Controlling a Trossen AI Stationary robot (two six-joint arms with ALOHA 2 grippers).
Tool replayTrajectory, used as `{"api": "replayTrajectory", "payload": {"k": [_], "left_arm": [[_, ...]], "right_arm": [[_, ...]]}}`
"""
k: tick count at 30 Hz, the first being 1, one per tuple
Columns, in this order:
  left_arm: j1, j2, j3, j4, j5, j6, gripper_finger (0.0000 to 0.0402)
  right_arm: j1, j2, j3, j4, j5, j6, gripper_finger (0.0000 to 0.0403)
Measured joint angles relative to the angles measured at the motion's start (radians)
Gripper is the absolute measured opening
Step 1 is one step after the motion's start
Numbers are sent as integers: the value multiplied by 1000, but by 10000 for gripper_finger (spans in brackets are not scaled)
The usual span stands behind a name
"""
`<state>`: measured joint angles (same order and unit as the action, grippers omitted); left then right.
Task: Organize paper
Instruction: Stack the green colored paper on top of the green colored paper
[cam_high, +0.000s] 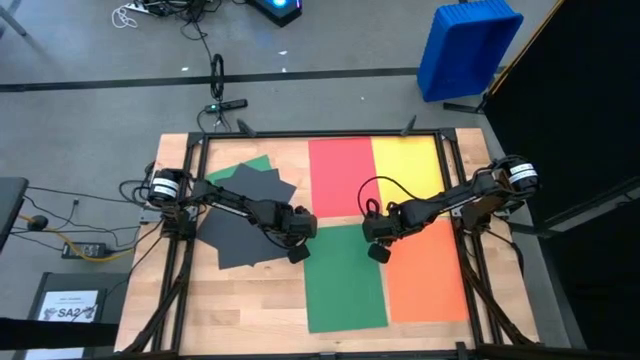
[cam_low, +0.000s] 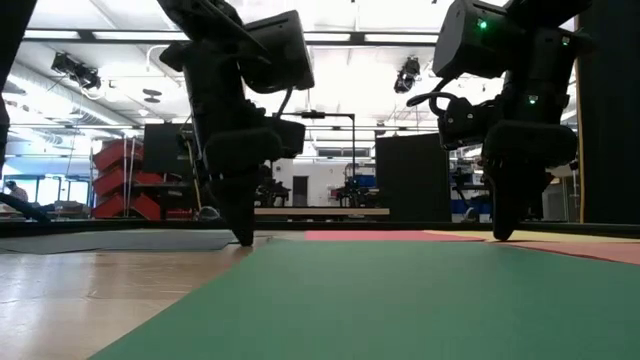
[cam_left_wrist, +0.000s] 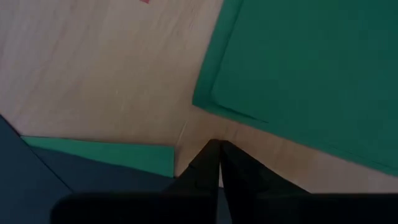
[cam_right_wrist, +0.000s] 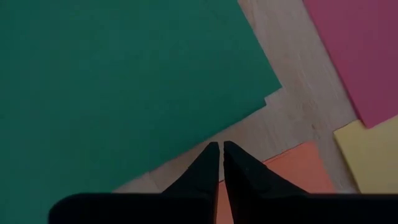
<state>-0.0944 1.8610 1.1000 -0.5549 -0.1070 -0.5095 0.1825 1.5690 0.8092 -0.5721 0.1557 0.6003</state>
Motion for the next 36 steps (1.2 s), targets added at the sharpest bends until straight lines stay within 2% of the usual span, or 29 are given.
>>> {"api": "replayTrajectory", "payload": {"k": [9, 25, 36], "left_arm": [[0, 3, 0, 6, 2, 0, 0], [0, 7, -3, 65, 7, 0, 0], [0, 4, 0, 37, 7, 0, 0]], "right_arm": [[0, -5, -59, 73, -23, 8, 0], [0, 1, -64, 167, -28, 8, 0], [0, 1, -62, 149, -26, 9, 0]]}}
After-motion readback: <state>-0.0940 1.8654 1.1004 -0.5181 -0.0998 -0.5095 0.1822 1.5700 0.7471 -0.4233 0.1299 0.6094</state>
